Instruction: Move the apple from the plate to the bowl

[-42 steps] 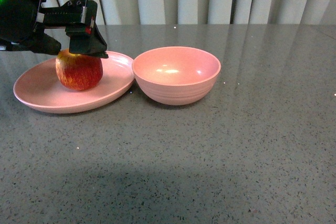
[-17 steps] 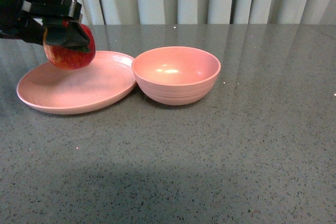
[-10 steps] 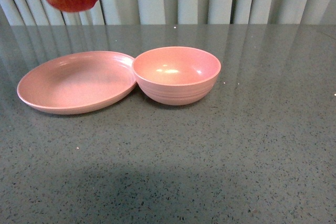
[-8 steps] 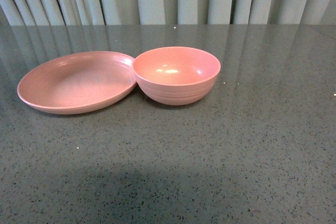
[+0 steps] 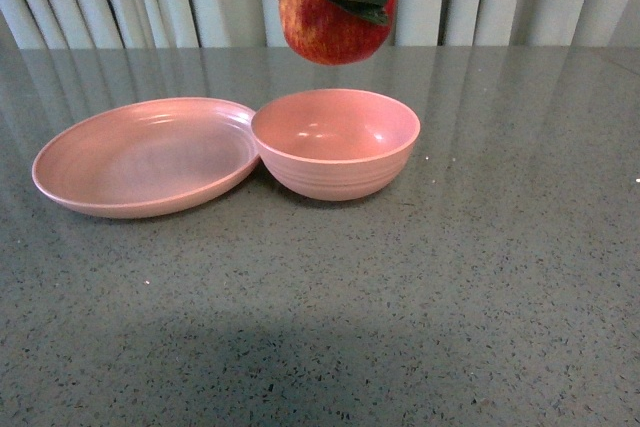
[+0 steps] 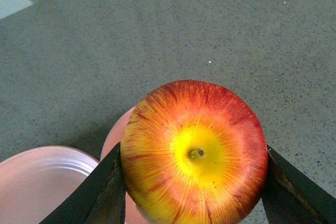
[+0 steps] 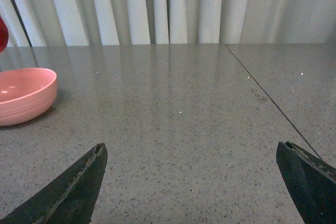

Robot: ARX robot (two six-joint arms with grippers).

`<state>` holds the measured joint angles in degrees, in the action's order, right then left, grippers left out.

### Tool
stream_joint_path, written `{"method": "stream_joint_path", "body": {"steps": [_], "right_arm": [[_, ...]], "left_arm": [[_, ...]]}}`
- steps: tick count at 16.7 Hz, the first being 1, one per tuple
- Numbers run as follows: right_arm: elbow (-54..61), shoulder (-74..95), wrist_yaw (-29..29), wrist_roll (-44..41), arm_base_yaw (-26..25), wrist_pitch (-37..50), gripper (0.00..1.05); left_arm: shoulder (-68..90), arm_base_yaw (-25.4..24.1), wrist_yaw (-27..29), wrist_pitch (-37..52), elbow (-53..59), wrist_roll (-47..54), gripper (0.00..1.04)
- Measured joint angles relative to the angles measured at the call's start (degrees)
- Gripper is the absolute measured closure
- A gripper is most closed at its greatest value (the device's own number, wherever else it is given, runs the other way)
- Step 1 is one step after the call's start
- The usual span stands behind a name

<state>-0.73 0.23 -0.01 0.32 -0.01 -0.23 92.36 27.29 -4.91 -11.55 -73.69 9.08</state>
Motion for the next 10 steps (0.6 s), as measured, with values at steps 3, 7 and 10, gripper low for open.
{"method": "stream_joint_path", "body": {"steps": [3, 7, 10], "right_arm": [[-0.02, 0.0, 0.0, 0.0, 0.0, 0.0, 0.07], [0.0, 0.0, 0.0, 0.0, 0.0, -0.02, 0.07], [0.0, 0.0, 0.0, 0.0, 0.0, 0.0, 0.07]], "left_arm": [[2.08, 0.28, 0.07, -0.13, 0.02, 0.0, 0.42], [4.87, -0.63, -0.04, 0.46, 0.44, -0.33, 0.42], [6.86, -1.14, -0.09, 0.87, 0.44, -1.14, 0.42]]}}
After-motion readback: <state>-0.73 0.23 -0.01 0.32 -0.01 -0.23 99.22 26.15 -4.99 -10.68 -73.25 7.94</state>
